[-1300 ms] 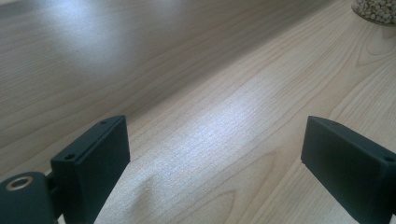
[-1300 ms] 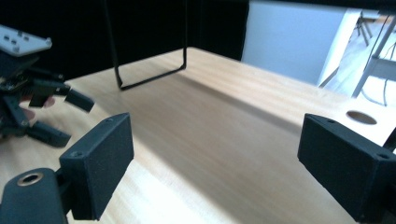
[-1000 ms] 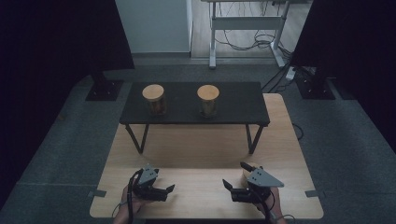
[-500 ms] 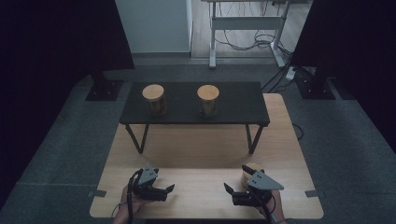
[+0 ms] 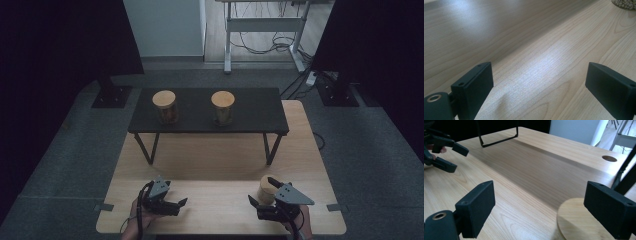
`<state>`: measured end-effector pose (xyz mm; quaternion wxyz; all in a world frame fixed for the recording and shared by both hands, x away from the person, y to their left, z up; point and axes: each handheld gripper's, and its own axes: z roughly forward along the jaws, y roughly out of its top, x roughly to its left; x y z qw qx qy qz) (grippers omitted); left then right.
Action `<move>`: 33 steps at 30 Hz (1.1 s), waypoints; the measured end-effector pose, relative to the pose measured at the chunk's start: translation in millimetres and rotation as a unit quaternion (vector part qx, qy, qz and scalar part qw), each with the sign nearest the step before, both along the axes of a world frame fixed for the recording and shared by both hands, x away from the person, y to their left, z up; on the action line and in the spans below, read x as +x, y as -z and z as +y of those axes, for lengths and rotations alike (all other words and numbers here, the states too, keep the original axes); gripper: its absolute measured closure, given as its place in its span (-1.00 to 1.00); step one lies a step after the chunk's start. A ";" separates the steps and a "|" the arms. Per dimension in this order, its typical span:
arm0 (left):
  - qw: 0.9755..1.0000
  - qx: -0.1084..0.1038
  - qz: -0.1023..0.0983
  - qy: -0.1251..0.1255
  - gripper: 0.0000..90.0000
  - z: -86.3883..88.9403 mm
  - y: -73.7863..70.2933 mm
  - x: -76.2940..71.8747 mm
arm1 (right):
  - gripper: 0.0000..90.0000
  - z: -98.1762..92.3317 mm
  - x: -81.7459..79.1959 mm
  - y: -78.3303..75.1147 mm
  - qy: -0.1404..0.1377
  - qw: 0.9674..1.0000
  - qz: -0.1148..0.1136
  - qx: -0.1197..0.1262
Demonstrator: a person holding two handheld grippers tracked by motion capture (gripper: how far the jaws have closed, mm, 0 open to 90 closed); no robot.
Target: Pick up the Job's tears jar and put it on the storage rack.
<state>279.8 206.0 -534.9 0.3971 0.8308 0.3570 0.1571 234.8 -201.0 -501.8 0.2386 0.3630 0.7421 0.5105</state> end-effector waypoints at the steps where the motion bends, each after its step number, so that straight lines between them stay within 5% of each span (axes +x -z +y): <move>1: 1.000 0.000 0.000 0.000 -0.83 0.1 0.1 0.0 | -0.80 -1.4 -0.2 0.5 0.000 1.000 0.001 0.002; 14: 1.000 0.000 0.001 0.000 -0.83 0.7 -0.1 0.0 | -0.88 -6.4 -3.3 3.6 -0.008 1.000 0.011 0.002; 33: 1.000 0.002 0.000 -0.001 -0.83 1.6 -1.2 -0.4 | -0.93 -25.6 -2.0 4.9 0.021 0.999 0.033 0.000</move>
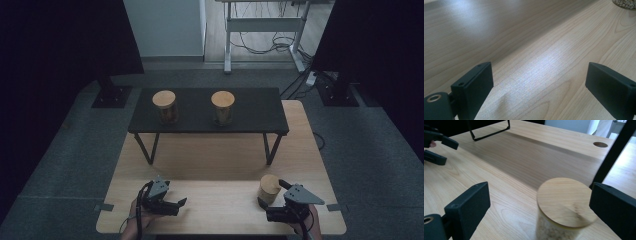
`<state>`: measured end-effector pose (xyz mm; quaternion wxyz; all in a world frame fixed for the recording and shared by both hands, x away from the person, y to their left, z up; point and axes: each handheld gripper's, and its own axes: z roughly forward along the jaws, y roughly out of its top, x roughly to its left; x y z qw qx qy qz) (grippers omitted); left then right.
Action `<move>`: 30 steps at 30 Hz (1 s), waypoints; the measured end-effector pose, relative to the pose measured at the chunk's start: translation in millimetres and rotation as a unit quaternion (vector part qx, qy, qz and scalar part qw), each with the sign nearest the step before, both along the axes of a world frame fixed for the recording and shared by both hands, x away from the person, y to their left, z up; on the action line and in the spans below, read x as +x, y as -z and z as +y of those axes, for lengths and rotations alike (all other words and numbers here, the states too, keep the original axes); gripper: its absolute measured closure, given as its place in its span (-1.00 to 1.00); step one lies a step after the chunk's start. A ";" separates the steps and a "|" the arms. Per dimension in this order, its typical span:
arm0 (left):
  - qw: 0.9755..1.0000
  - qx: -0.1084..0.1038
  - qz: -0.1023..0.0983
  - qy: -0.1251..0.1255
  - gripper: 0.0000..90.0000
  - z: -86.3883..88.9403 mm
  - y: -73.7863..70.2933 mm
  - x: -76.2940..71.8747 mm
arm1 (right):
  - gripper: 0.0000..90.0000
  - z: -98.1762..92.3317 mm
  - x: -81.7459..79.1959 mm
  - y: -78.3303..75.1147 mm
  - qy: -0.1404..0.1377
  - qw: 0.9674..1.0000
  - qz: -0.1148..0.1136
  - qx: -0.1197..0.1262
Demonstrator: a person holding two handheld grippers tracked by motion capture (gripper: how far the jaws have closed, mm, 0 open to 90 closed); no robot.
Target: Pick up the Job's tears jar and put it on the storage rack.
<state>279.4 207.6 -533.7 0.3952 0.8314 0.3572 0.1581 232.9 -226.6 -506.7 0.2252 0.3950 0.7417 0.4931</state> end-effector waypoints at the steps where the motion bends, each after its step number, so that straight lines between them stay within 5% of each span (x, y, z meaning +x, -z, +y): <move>1: 1.000 0.000 0.000 0.000 -0.83 0.1 -0.1 0.0 | -0.93 -1.9 -0.1 0.1 0.000 1.000 0.001 -0.001; 12: 1.000 0.001 0.001 -0.001 -0.83 0.2 0.1 0.2 | -0.92 -21.1 -1.5 3.9 0.004 1.000 0.008 -0.003; 30: 1.000 0.003 0.004 0.001 -0.83 -0.6 1.1 0.3 | -0.92 -26.9 9.5 23.4 0.011 0.999 0.047 -0.015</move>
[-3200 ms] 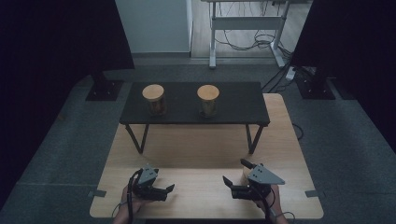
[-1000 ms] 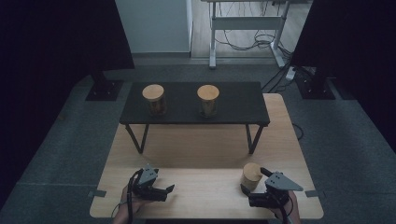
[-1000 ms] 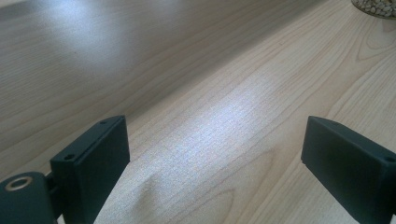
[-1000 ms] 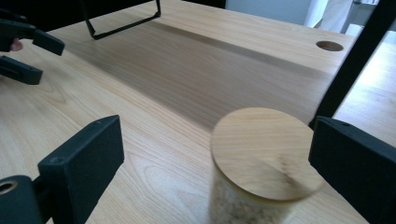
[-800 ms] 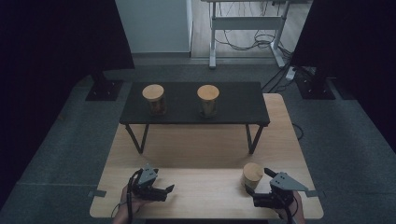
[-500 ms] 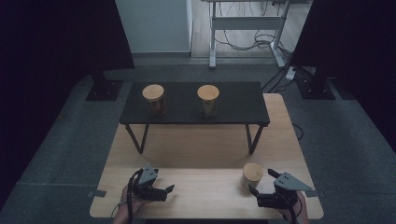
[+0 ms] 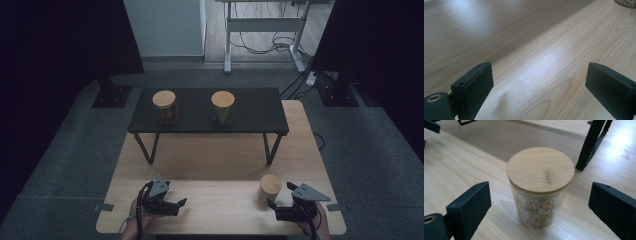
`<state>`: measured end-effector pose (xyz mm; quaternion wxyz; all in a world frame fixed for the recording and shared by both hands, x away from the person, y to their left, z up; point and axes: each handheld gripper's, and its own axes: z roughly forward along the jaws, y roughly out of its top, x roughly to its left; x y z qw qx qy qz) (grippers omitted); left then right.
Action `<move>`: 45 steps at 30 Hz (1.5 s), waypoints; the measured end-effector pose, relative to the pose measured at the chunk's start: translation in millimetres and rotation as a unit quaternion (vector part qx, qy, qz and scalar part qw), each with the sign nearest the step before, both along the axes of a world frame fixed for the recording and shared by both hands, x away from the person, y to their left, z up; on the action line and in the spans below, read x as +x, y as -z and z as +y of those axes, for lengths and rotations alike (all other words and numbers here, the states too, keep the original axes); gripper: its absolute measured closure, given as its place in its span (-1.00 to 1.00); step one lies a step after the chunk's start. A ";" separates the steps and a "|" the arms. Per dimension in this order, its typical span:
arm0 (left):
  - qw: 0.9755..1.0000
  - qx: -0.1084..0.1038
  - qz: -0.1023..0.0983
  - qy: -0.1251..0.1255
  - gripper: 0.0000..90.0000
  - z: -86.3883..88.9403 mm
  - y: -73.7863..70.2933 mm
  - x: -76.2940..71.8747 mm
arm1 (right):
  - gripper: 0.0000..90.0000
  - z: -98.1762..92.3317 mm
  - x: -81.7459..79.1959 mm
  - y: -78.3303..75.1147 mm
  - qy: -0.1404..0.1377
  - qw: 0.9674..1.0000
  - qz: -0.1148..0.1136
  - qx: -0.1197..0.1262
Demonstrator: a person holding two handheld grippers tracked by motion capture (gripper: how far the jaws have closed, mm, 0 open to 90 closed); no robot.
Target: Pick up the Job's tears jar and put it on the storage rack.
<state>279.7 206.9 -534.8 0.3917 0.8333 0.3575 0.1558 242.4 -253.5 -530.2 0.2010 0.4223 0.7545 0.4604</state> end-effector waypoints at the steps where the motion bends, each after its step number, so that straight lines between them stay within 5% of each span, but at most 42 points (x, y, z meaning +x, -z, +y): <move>1: 1.000 0.000 0.000 0.000 -0.83 -0.1 0.1 0.0 | -0.92 -0.1 0.7 1.1 0.001 1.000 0.002 -0.001; 45: 1.000 0.010 0.003 0.003 -0.84 -1.6 2.4 1.2 | -0.76 26.2 28.3 24.8 -0.003 0.999 0.032 -0.041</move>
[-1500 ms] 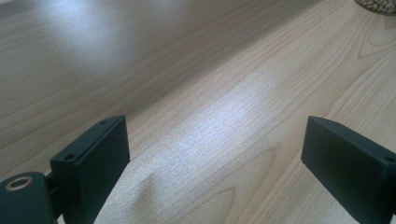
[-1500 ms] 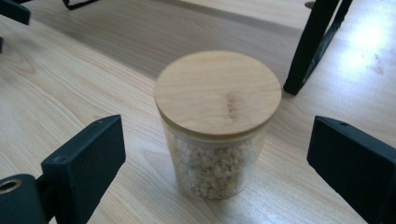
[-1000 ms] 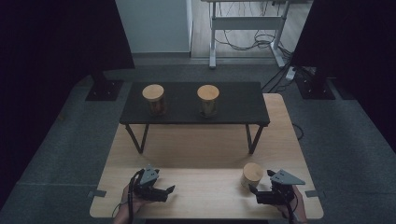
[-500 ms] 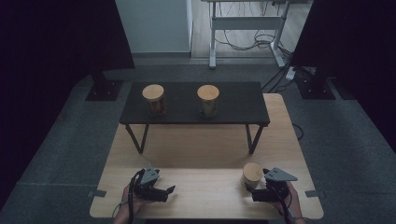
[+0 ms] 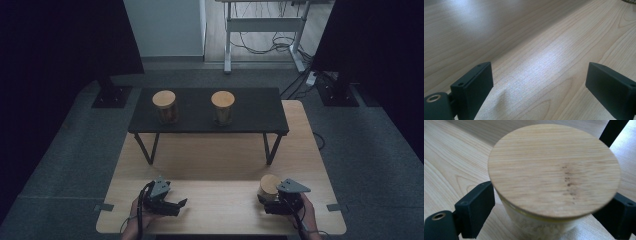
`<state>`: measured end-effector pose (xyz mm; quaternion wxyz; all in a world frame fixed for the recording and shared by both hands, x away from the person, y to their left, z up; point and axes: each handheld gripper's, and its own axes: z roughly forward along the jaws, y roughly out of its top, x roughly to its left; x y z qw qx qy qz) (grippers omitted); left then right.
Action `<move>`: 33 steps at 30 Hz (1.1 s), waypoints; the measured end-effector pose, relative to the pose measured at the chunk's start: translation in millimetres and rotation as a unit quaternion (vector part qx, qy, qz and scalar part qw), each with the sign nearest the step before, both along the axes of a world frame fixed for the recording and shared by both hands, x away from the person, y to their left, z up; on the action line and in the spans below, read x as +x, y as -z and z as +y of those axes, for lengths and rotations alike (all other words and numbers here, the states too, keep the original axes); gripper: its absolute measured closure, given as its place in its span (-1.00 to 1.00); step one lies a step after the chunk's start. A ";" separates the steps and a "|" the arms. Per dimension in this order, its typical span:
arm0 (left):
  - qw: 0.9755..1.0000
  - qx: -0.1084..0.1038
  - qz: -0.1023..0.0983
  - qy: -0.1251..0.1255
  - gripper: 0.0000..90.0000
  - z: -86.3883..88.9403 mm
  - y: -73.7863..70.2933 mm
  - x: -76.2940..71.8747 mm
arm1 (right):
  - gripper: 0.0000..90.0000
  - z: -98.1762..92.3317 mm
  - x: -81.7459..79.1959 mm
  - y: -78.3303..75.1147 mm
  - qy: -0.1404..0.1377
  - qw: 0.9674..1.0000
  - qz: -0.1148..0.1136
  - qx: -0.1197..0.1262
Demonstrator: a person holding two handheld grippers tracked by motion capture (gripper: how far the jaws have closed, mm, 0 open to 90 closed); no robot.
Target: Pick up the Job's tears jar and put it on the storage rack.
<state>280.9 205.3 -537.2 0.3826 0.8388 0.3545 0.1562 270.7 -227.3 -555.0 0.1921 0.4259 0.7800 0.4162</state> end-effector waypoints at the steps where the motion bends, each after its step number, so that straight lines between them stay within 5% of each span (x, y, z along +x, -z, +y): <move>1: 1.000 0.000 0.000 0.000 -0.84 -0.1 0.0 0.0 | -0.75 0.5 0.5 0.5 0.000 1.000 0.001 -0.001; 15: 1.000 0.001 0.002 0.000 -0.84 -1.0 1.1 0.3 | -0.47 6.0 3.1 2.3 0.020 1.000 -0.010 -0.008; 33: 1.000 0.003 0.001 -0.001 -0.84 -0.9 1.0 0.1 | -0.46 7.2 2.1 3.2 0.026 1.000 -0.014 -0.007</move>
